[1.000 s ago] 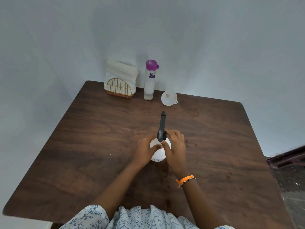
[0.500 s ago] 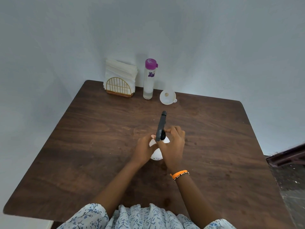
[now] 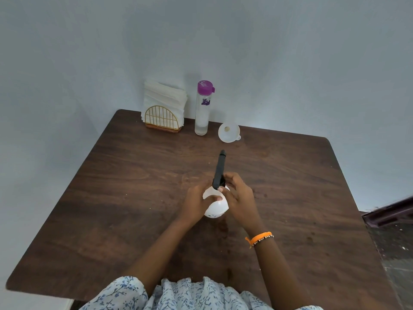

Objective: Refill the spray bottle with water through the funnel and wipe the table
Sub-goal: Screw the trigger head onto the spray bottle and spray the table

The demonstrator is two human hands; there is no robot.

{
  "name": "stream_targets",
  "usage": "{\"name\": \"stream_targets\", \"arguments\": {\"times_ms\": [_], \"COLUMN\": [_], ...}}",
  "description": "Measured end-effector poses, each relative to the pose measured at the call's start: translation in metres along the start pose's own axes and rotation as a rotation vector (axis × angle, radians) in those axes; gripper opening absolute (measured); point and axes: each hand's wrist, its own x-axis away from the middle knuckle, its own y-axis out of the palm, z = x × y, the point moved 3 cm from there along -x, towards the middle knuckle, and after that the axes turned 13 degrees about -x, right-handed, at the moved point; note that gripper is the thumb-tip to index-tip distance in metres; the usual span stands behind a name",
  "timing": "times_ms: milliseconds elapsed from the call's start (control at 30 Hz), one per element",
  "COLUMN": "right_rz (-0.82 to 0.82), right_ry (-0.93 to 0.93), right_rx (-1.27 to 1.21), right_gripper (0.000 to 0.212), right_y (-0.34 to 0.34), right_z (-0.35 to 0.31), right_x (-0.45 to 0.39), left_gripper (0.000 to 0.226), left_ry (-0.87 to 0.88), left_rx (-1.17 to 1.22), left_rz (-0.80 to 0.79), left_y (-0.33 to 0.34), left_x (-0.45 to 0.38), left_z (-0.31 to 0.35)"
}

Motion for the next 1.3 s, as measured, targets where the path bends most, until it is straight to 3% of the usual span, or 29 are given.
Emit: {"name": "stream_targets", "arguments": {"times_ms": [200,467,633,767,867,1067,1300], "right_rz": [0.104,0.305,0.380,0.317,0.210,0.043,0.271], "right_ry": [-0.035,0.050,-0.051,-0.096,-0.127,-0.072,-0.063], "right_rx": [-0.035,0.029,0.017,0.051,0.125,0.169,0.066], "right_gripper": [0.022,0.035,0.030,0.015,0.017,0.017,0.025], "right_y": [-0.002,0.017,0.017,0.011,0.005,-0.001,0.009], "right_z": [-0.009,-0.010,-0.012,-0.012,-0.011,-0.015,-0.015], "right_x": [-0.001,-0.004,0.001,0.002,-0.001,-0.004,-0.003], "left_gripper": [0.032,0.028,0.029,0.026,0.041,0.037,0.026], "left_ry": [0.045,0.089,0.076,0.058,0.020,0.048,0.061], "left_rx": [-0.033,-0.005,-0.018,-0.011,-0.014,-0.001,-0.034], "left_rz": [0.036,0.037,0.024,0.034,0.004,-0.004,0.019], "left_y": [0.001,0.001,0.002,0.001,0.000,0.000,0.002], "left_x": [0.001,0.000,-0.001,-0.001,0.000,-0.001,-0.002], "left_z": [-0.002,-0.002,-0.005,-0.001,0.002,0.000,-0.005]}}
